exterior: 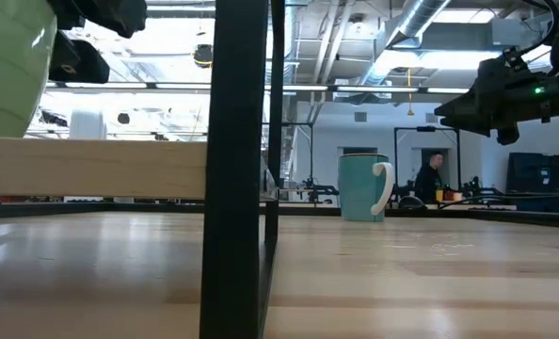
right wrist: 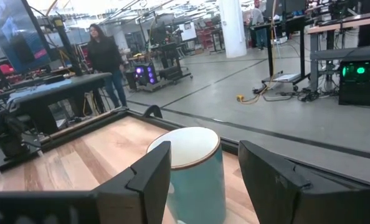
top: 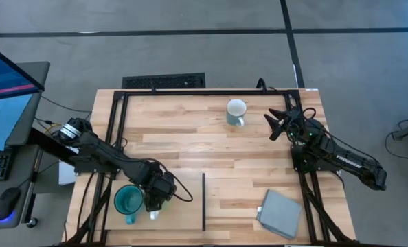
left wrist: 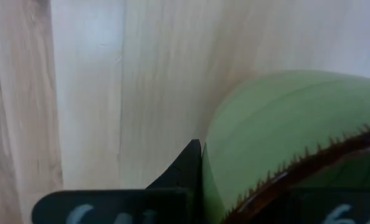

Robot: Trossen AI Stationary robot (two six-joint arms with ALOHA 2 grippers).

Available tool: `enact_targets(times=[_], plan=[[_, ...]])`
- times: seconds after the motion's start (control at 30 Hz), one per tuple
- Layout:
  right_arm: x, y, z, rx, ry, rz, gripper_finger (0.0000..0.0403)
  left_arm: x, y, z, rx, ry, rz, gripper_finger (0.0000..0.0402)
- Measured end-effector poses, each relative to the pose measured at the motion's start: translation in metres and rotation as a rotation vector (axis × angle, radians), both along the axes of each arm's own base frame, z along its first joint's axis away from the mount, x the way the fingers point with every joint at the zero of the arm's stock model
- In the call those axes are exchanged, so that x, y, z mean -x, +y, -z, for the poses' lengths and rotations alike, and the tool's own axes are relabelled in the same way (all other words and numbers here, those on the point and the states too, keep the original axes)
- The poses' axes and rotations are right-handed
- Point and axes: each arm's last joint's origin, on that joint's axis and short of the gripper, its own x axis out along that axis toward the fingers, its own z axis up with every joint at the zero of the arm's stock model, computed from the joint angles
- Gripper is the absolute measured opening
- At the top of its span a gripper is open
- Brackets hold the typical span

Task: Stack small to large cups/mugs on shelf
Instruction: Put the green mug on the shelf

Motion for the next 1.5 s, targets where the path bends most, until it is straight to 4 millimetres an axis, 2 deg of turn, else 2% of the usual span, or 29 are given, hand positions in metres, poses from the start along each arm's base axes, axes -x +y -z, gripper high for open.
enact_targets(times=[0.3, 0.5, 0.83, 1.17, 1.5], plan=[[0.0, 0.0, 0.0, 0.0, 0.0, 0.0, 0.0209, -0.0011, 0.0011, -0.0001, -0.005, -0.009, -0.003, 0.0013], [0.0, 0.0, 0.0, 0.0, 0.0, 0.0, 0.0209, -0.0026, 0.0031, -0.0001, -0.005, -0.013, -0.011, 0.0043], [0.0, 0.0, 0.0, 0.001, 0.001, 0.0, 0.0209, -0.0041, 0.0044, -0.0002, 0.0, -0.019, -0.017, 0.0021], [0.0, 0.0, 0.0, 0.003, 0.002, 0.0, 0.0209, -0.0052, 0.0042, -0.0005, 0.004, -0.029, -0.025, 0.0041], [0.0, 0.0, 0.0, 0.003, 0.002, 0.0, 0.0209, -0.0069, 0.0051, -0.001, 0.007, -0.041, -0.04, 0.0043]])
